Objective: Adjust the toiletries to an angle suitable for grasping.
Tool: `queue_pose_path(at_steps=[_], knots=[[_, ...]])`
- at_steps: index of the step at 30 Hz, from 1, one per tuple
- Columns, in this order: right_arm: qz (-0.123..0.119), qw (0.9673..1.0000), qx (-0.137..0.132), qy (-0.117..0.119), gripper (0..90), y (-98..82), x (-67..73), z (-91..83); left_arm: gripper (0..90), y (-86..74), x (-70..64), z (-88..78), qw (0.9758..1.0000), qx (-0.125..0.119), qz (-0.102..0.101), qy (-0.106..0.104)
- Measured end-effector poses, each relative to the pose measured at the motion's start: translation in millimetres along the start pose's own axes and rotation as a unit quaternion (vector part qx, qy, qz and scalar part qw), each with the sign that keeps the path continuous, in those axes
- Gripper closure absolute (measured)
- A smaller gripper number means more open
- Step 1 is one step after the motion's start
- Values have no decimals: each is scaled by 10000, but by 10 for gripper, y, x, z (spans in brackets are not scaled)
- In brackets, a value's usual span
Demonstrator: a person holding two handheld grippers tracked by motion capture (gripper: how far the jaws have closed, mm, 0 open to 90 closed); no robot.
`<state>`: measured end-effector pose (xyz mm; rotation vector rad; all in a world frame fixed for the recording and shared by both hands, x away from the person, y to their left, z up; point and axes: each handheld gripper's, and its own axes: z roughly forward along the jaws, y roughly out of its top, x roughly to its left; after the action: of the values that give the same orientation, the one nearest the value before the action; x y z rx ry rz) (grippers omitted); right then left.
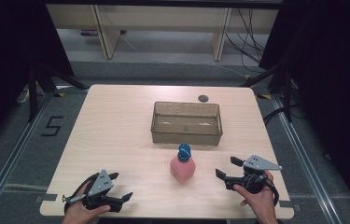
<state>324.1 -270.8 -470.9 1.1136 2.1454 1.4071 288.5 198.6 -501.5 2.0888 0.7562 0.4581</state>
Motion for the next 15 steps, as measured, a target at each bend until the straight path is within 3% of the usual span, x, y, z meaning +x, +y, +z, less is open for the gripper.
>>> queue_pose_path(at_steps=[3, 4, 7, 9, 10, 11, 14, 15], knots=[[-80, 9999, -69, -27, 193, 6, -1, 4, 149, -1, 3, 3, 10000, 2, 18, -9], [121, 9999, -87, 33, 193, 0, 30, 14, 149, -1, 3, 2, 10000, 9, 21, -9], [-36, 10000, -9, 16, 193, 12, 18, 12, 149, 0, 9, 2, 10000, 27, 58, 1], [-114, 9999, -106, 2, 193, 17, 29, 21, 149, -4, -5, 10, 10000, -33, -54, -58], [-124, 9999, -103, -5, 193, 21, 38, 19, 149, -4, -5, 10, 10000, -33, -54, -58], [20, 9999, -76, 75, 193, 20, 65, 25, 149, -4, -4, 10, 10000, -32, -55, -56], [-152, 9998, -60, 73, 193, 34, 70, 25, 149, -3, 6, 3, 10000, 12, 6, -33], [-30, 9999, -65, 127, 193, 35, 98, 27, 149, 0, 5, -3, 10000, 5, 34, 19]])
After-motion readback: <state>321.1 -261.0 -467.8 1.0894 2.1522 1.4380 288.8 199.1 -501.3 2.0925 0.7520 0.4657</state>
